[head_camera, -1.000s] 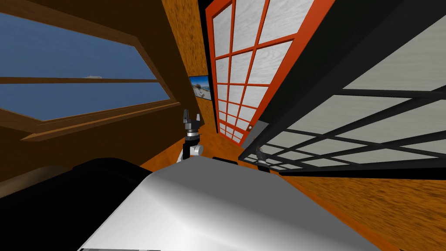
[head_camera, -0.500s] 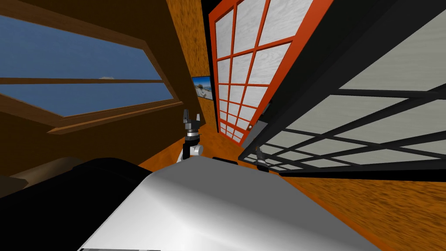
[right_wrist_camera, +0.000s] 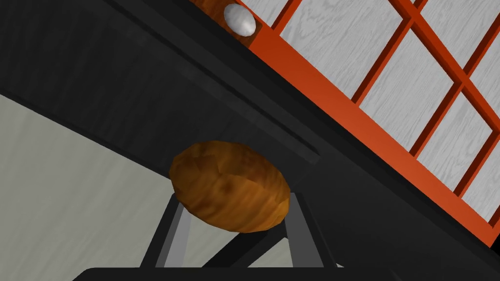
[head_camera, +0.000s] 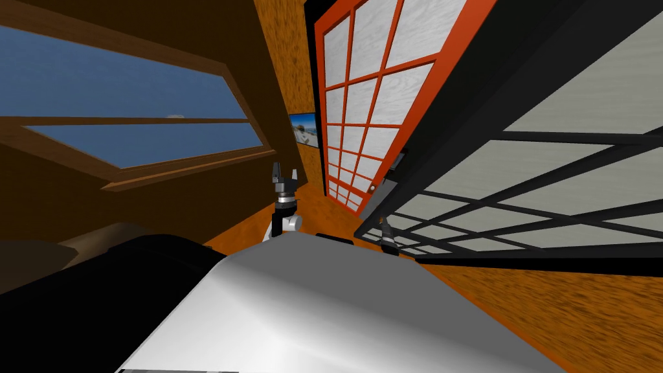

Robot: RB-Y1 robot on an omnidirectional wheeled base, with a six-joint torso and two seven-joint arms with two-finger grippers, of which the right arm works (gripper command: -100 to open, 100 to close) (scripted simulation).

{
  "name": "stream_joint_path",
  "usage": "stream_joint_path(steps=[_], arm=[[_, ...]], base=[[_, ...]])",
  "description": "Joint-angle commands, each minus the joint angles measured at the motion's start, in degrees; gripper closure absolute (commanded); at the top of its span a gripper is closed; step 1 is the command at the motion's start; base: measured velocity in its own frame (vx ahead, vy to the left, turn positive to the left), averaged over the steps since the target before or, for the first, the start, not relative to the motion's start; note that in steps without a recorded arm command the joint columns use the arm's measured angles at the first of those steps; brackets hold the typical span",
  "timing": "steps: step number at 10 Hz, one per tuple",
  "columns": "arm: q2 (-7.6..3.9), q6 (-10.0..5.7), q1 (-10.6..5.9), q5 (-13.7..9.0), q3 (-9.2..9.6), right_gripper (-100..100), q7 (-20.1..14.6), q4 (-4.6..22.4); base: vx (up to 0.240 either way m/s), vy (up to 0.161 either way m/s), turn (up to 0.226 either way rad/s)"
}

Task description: Pull the door open

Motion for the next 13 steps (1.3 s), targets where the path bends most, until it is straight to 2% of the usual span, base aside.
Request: stream_joint_path(steps=[1, 2, 5, 6, 8, 10, 12, 13], arm=[[1.01, 0.23, -0.14, -1.1, 1.49, 100, -2.9, -0.6], [1.01, 0.23, -0.14, -1.1, 1.49, 100, -3.3, -0.6], [1.44, 0.28, -0.16, -3.8, 2.7, 100, -7.9, -1.0], [1.44, 0.28, -0.16, -3.8, 2.7, 100, -8.1, -1.0], [1.86, 0.32, -0.17, -6.4, 3.91, 100, -11.9, -1.4], [1.86, 0.32, -0.17, -6.4, 3.91, 100, -12.8, -1.4], [2.32, 0.37, -0.19, -9.1, 5.17, 100, -16.9, -1.8], [2.32, 0.37, -0.19, -9.1, 5.17, 100, -17.6, -1.8]], base=[[-0.056, -0.035, 0.057], [-0.038, -0.016, 0.038], [-0.045, -0.022, 0.047], [-0.045, -0.024, 0.068], [-0.065, -0.042, 0.085], [-0.031, -0.022, 0.048], [-0.052, -0.031, 0.085], [-0.061, -0.036, 0.037]])
